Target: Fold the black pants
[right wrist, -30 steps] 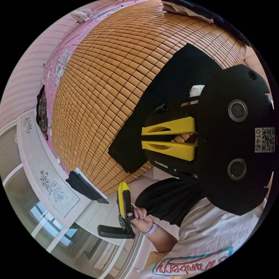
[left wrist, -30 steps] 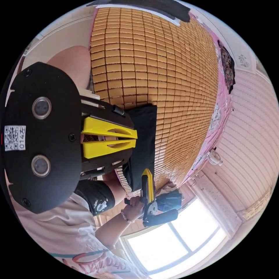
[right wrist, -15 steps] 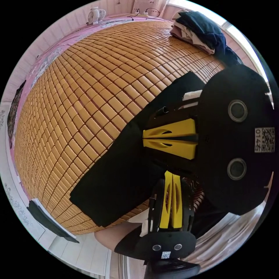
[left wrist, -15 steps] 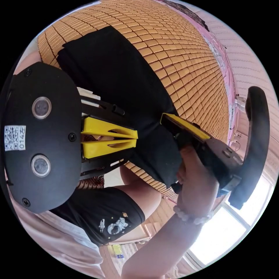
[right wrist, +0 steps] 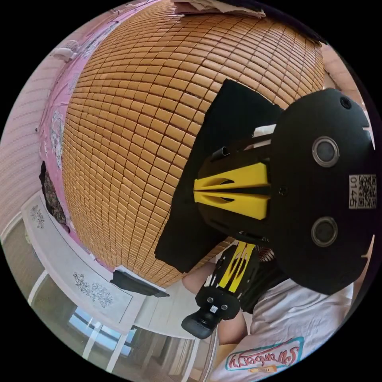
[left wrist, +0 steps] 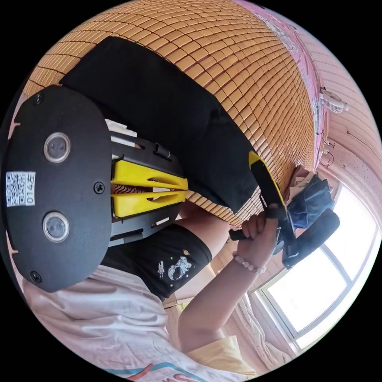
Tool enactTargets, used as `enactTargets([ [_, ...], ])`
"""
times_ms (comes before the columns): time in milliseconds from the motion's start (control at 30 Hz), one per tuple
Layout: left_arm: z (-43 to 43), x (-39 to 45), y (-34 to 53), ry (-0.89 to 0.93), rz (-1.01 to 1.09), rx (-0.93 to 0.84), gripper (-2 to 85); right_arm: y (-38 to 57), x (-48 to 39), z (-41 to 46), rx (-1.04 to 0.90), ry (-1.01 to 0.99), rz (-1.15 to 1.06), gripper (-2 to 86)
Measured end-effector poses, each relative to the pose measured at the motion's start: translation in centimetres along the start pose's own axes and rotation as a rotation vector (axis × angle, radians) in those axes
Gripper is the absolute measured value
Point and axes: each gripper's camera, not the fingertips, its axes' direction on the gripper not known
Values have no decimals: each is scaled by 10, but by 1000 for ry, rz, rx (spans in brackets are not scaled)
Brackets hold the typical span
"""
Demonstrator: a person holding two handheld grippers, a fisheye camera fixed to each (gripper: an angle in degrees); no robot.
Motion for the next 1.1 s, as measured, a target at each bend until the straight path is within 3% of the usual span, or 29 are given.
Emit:
enactTargets([
  [167, -3, -13, -56, -30, -8, 32, -6, 101, 86, -62, 133, 78, 344, 41],
  [333, 13, -22, -130, -29, 10, 2, 21, 143, 136, -63, 99, -8, 486, 115],
  [467, 40, -21, -191, -8, -12, -34, 46, 154, 157, -50, 84, -134, 501, 124],
  [667, 102, -7, -242, -160, -43, -177, 100, 162, 172, -43, 42, -121, 472, 83],
  [733, 119, -5, -245, -189, -44, -256, 89, 168, 178, -42, 41, -145, 465, 79],
  [800, 123, 2, -245, -185, 28, -277, 21, 174, 185, -41, 30, -181, 465, 71],
  [967, 117, 5, -246, -173, 25, -249, -7, 201, 195, -57, 117, -268, 445, 34],
  [1100, 92, 19, -253, -150, 30, -118, -9, 220, 197, -72, 161, -259, 434, 26],
])
